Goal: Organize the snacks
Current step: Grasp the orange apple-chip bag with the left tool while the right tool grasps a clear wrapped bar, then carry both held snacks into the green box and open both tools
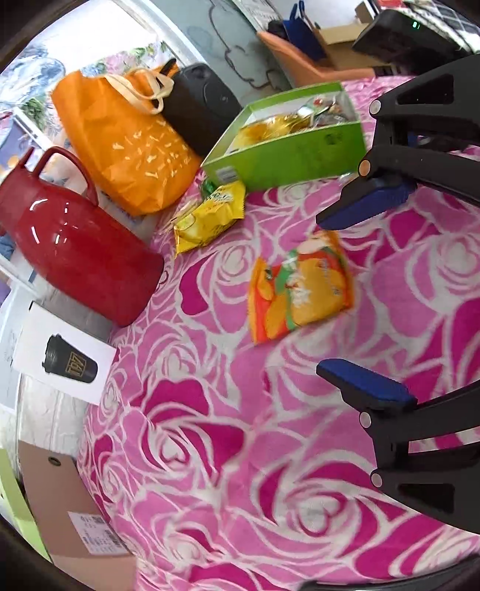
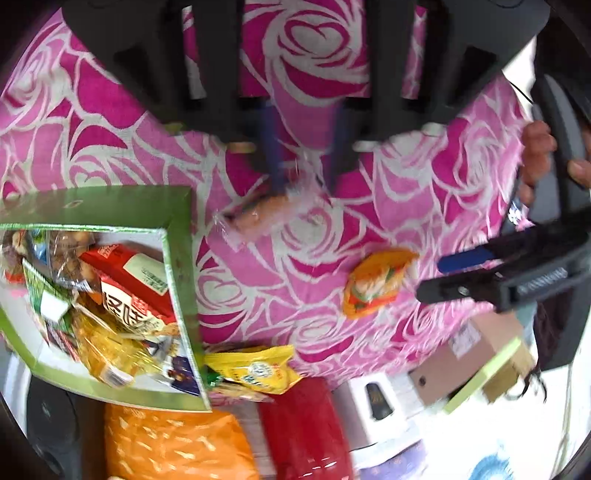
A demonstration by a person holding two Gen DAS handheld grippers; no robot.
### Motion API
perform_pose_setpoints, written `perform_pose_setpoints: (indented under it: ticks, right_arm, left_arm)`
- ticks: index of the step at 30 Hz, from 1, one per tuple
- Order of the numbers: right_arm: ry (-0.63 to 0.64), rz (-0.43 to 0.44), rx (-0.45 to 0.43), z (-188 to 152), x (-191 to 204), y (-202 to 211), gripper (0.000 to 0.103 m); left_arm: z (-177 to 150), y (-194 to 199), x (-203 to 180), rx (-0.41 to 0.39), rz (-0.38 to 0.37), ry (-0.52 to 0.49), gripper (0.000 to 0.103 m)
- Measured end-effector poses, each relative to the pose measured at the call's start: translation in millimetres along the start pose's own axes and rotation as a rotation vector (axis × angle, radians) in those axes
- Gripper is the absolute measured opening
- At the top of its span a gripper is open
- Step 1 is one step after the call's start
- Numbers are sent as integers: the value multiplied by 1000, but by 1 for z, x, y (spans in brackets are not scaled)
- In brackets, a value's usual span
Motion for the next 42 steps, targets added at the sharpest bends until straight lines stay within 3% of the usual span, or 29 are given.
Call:
perform_pose_setpoints:
  ticks: [1, 7, 8, 9, 10, 11, 12, 17, 24, 25, 26, 27, 36, 42]
  right_arm:
    - [-16, -10, -5, 1, -2, 1, 51]
    - [-125, -57, 24, 4, -17, -17, 51]
    - [-124, -60, 23, 4, -17, -19, 51]
    - [-104, -67, 14, 4, -16, -19, 42]
    - [-66, -80, 12, 4, -13, -18, 37]
    - [-26, -94, 15, 4, -11, -16, 36]
    - [-10, -98, 20, 3, -10, -15, 36]
    - [-11, -109, 18, -3, -23, -7, 35]
    - [-66, -76, 5, -3, -31, -8, 36]
    - [-67, -69, 12, -4, -32, -10, 33]
    - [-66, -73, 14, -5, -33, -10, 27]
    - [-66, -70, 14, -6, -34, -8, 22]
    - [-19, -16, -112, 5, -26, 44, 22]
    - [-32, -24, -195, 10, -36, 78, 22]
  left_arm:
    - [2, -8, -6, 10, 18, -11, 74]
    - [3, -39, -21, 48, 99, -84, 74]
    - [3, -42, -21, 53, 98, -88, 74]
    - [4, -44, -22, 57, 97, -94, 73]
    - [4, -45, -22, 58, 97, -106, 69]
    - [4, -44, -24, 54, 95, -128, 56]
    - [4, -43, -27, 61, 93, -153, 54]
    - [5, -31, -31, 70, 41, -200, 53]
    - [5, -43, -34, 94, 66, -211, 53]
    - [4, -43, -36, 94, 67, -224, 42]
    - [2, -41, -39, 84, 74, -250, 14]
    - [1, -39, -41, 87, 60, -261, 14]
    - [-5, -1, -62, 23, 34, -322, 11]
    - [-1, 29, -98, -36, -29, -376, 11]
Point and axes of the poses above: each gripper's, at about its wrist camera, not at the fingertips, and y roughly against the way its jaws point, x to its left, z to its top, the point moved 2 cm from there along -y, roughly the way its jaws point, and after that the axes turned 6 degrees about y, right-handed, at the moved point
